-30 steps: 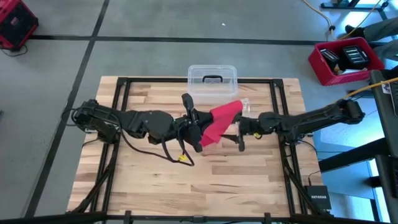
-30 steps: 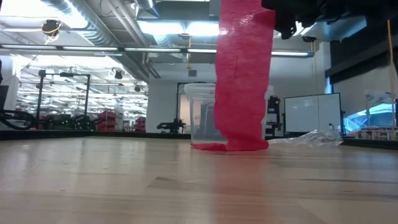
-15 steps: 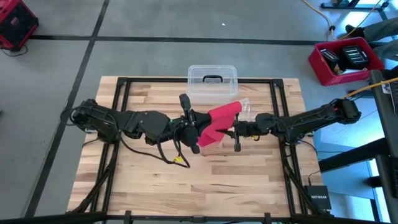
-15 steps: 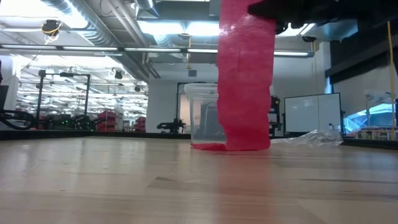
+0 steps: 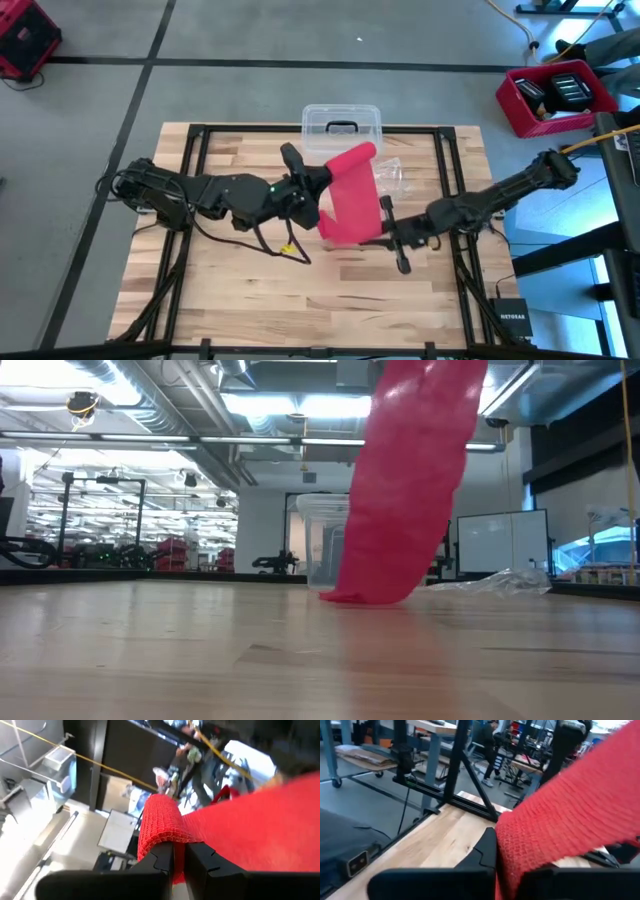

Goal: Roll bandage
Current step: Roll the red bandage

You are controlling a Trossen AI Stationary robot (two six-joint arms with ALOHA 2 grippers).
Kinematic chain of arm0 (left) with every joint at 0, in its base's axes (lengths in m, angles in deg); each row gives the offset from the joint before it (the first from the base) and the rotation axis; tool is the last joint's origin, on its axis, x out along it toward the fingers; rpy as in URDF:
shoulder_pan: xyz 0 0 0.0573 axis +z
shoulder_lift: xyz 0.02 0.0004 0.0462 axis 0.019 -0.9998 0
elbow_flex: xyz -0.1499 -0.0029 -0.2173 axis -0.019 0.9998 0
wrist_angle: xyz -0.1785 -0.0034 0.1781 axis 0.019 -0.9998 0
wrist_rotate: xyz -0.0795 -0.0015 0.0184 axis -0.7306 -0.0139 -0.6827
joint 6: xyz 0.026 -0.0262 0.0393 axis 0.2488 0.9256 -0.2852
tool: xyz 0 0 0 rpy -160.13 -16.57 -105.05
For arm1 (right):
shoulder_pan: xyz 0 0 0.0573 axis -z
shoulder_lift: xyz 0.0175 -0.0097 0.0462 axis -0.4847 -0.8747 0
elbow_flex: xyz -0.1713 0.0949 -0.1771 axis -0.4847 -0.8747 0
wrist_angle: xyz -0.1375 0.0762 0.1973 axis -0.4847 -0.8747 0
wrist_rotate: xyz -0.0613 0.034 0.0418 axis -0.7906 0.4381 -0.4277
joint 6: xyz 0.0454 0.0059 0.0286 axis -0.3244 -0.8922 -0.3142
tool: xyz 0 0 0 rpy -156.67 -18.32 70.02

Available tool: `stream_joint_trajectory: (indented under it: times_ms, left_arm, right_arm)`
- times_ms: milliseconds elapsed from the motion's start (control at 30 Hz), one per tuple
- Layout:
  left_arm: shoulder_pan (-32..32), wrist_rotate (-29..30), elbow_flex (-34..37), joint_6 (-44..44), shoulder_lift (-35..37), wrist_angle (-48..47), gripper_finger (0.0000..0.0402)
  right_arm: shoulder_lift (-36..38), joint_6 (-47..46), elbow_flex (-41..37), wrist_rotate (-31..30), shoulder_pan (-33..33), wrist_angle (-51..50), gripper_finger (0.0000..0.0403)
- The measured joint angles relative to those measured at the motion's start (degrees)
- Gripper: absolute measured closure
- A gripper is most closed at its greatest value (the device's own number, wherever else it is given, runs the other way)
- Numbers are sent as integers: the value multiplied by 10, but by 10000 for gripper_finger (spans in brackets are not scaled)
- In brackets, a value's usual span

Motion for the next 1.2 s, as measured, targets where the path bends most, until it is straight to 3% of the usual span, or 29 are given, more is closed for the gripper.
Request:
stream_joint_trajectory:
  times_ms: [200, 500, 867, 1200]
  left_arm:
    - [4, 62, 0, -1, 0, -84, 386]
    - [22, 64, 6, 164, 0, -289, 396]
    - [-1, -5, 122, 199, 0, -290, 398]
    - [-43, -75, 213, 160, 0, -211, 395]
  right_arm:
    - [2, 28, 57, -87, -90, -52, 396]
    - [1, 81, 127, -193, -201, -69, 397]
    - [-1, 120, 212, -255, -232, -75, 397]
    - [-1, 150, 322, -416, -231, -105, 397]
